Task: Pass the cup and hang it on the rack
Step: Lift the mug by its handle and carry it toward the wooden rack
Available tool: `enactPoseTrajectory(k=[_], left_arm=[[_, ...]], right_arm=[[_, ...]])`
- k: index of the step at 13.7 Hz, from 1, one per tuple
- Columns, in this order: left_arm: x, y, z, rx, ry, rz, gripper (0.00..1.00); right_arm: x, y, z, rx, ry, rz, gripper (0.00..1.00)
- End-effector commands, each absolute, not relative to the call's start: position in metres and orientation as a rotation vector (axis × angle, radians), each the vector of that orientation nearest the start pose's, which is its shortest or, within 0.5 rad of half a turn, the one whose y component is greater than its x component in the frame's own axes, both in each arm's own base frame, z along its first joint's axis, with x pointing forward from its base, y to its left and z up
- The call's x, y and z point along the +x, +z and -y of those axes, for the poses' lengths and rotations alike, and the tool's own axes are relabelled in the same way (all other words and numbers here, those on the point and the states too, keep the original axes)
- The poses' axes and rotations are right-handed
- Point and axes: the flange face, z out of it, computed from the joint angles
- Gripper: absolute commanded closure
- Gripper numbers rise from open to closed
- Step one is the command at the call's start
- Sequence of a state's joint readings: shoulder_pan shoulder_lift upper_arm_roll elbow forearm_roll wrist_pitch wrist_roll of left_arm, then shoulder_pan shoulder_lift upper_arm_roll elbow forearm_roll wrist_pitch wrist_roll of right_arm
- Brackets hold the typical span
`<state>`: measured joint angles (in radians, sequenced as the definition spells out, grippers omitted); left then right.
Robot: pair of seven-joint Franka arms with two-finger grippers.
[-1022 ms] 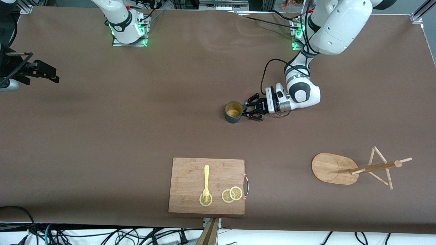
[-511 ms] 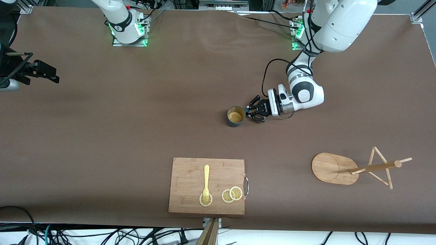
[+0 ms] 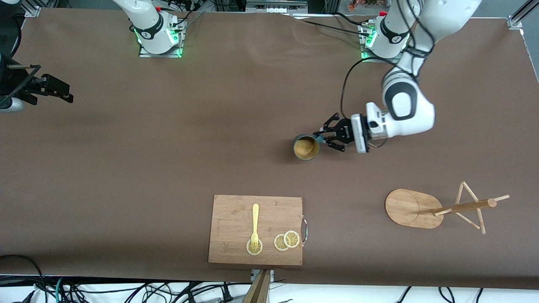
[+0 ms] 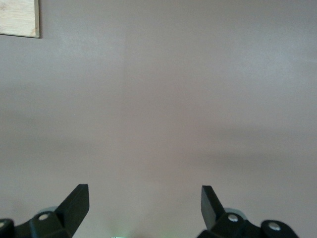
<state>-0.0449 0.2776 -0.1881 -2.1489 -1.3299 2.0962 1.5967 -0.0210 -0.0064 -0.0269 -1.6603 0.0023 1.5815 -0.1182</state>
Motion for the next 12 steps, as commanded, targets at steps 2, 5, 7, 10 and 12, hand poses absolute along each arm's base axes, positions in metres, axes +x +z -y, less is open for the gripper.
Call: enactPoseTrajectory(k=[2,5,7,10,12], left_arm=[[0.536,0.356,0.105,1.986,0.279,0.690,1.00],[0.544,0.386,0.031,1.951,0.163,0.459,1.00],[0.543,0.398,-0.012,1.935,0.098,0.307,1.00],[0.542,0.405,-0.068,1.915,0.024,0.062,1.00],[0.546,0.408,-0.092,1.892,-0.012,-0.070,1.00]], right_arm=[[0.550,0.593,0.025,-3.115,0.117,0.092,0.00],[0.550,0.593,0.025,-3.115,0.117,0.092,0.00],[0.550,0.592,0.025,-3.115,0.120,0.092,0.00],[0.550,0.593,0.024,-3.115,0.117,0.097,0.00],[0.550,0.593,0.024,-3.115,0.117,0.097,0.00]])
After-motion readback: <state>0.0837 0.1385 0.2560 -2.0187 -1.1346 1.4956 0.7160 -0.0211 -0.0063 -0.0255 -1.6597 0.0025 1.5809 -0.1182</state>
